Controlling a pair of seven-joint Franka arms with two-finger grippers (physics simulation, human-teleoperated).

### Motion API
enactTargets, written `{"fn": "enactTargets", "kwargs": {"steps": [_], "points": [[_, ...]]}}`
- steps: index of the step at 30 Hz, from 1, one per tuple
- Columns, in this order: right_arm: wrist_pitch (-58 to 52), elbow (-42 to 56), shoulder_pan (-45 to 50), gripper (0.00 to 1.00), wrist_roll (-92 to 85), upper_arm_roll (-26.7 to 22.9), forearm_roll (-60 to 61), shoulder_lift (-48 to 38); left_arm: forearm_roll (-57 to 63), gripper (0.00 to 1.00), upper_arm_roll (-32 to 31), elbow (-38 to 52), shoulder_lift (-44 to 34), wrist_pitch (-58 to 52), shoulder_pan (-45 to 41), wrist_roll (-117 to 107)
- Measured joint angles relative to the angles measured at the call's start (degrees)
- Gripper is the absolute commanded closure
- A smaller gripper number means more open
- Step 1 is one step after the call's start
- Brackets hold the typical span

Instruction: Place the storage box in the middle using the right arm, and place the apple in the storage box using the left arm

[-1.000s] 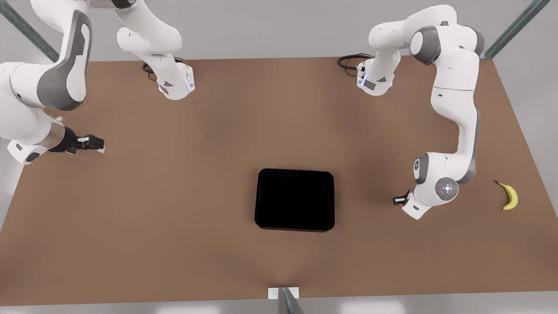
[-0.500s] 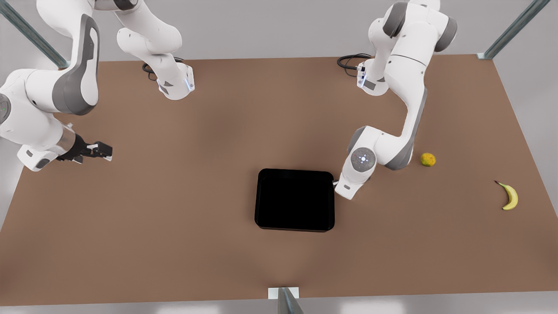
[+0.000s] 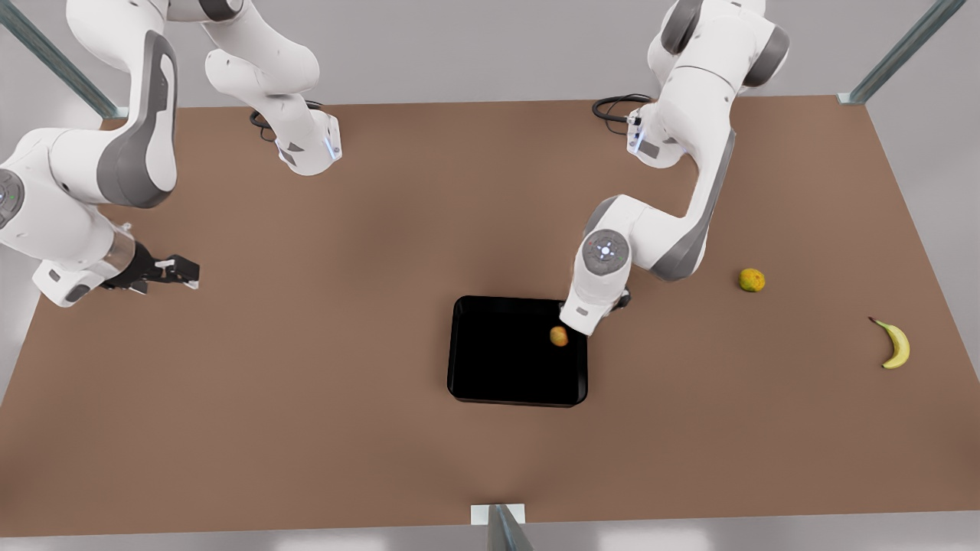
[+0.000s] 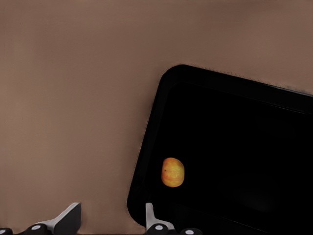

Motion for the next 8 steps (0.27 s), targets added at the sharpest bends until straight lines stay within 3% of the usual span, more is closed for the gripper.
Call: {"fn": "enactTargets", "kwargs": {"steps": [4,6,8], "points": [[-0.24,0.09,0.16,0.00,0.00,0.00,0.00,-0.22,-0.28,0.00,-0.04,0.04,-12.15,-6.61,8.09,21.87],[-0.51,0.07,0.04,0.00,0.09,0.00,0.55,0.01,-2.57,0.00,5.32,0.87,-18.15,-9.92,12.00,38.21],[-0.86,0.17,-0.72,0.00,-0.08,-0.08,0.70,0.26,-4.55,0.00,5.86,1.24,-19.49,-10.27,13.13,38.29]]}}
